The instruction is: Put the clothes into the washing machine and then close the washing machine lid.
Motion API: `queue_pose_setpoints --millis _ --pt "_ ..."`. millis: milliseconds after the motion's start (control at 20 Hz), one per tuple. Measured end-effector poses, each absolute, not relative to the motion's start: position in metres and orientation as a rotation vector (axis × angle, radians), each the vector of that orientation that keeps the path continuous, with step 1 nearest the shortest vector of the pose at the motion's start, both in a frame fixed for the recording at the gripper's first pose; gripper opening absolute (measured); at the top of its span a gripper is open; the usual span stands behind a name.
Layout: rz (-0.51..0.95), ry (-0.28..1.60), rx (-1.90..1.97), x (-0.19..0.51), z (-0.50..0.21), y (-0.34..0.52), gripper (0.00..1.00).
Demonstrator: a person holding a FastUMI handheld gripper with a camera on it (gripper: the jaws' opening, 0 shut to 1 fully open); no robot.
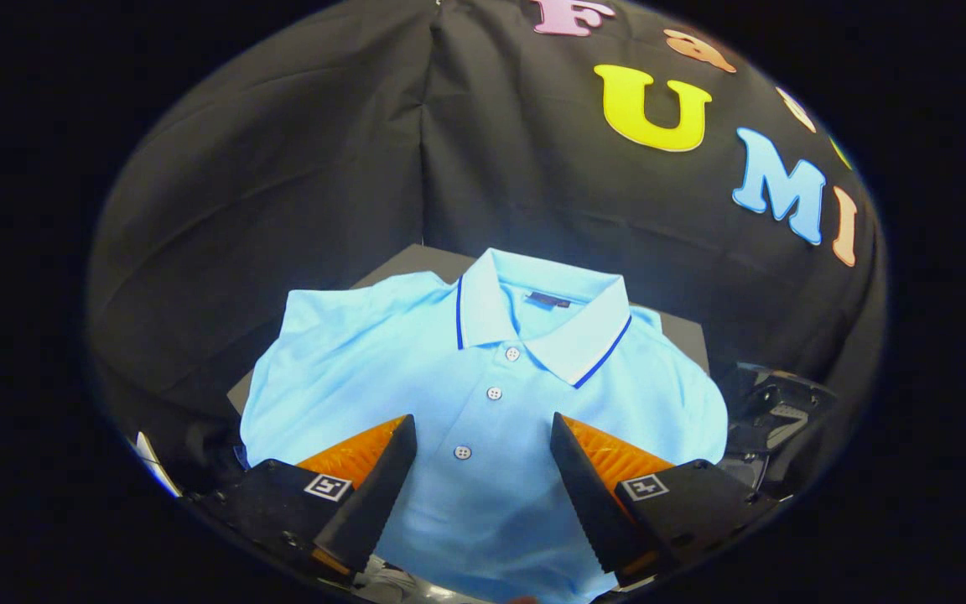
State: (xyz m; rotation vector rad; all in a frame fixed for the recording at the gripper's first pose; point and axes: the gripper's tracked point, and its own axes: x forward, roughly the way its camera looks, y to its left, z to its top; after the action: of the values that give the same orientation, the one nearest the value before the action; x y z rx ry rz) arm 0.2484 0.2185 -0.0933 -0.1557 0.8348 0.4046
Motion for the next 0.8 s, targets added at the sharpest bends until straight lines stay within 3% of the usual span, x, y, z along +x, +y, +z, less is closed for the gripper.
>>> queue_pose_setpoints --millis 500,800 --pt "0.404 0.795 -0.11 0.25 -0.089 0.226 1.0" --pt "0.501 0.782 -0.001 0.255 -0.081 0.241 0.86"
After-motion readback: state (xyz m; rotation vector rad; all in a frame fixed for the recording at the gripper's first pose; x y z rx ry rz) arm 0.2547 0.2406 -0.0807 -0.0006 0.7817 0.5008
